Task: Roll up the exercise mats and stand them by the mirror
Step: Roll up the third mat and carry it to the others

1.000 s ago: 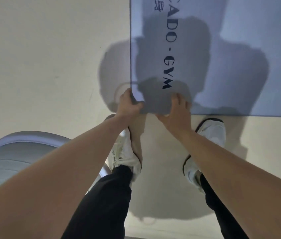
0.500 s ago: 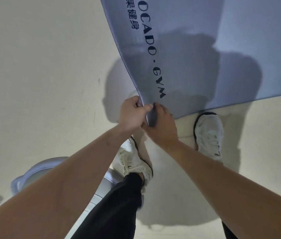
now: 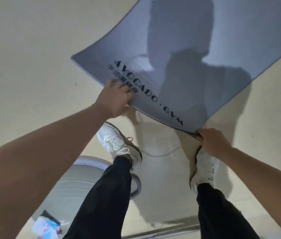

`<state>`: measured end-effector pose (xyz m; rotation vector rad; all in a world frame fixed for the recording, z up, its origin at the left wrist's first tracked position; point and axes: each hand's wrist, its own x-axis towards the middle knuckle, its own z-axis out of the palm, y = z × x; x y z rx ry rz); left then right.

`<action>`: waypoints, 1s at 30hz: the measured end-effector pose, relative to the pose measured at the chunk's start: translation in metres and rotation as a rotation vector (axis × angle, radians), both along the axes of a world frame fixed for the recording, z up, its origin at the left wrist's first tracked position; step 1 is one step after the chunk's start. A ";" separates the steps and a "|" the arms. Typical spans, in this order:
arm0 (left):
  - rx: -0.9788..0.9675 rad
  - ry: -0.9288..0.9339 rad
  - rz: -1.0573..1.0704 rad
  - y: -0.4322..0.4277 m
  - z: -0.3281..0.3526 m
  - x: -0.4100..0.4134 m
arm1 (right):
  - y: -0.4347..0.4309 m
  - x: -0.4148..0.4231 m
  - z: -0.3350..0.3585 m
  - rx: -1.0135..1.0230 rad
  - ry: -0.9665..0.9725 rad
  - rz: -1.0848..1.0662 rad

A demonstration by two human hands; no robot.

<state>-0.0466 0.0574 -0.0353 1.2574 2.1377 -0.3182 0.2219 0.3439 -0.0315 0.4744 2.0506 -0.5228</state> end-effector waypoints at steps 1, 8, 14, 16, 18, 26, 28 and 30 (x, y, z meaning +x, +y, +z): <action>-0.034 -0.018 -0.001 0.006 -0.004 0.009 | 0.017 0.014 -0.003 0.004 -0.010 -0.014; -0.048 -0.293 -0.054 0.083 -0.027 0.116 | 0.123 0.092 -0.017 0.003 -0.020 -0.046; 0.126 -0.288 0.122 0.133 -0.033 0.162 | 0.166 0.124 -0.028 0.014 -0.019 -0.088; 0.146 -0.172 0.188 0.149 -0.045 0.165 | 0.164 0.123 -0.029 0.019 -0.022 -0.067; 0.167 -0.064 0.244 0.168 -0.058 0.164 | 0.149 0.115 -0.034 -0.018 0.020 -0.088; 0.386 0.180 -0.103 0.212 -0.122 0.120 | 0.071 0.072 -0.094 0.322 0.460 0.237; 0.491 0.142 -0.160 0.210 -0.144 0.110 | 0.074 0.069 -0.118 0.342 0.566 0.296; 0.549 0.111 -0.203 0.210 -0.166 0.100 | 0.081 0.063 -0.142 0.313 0.642 0.360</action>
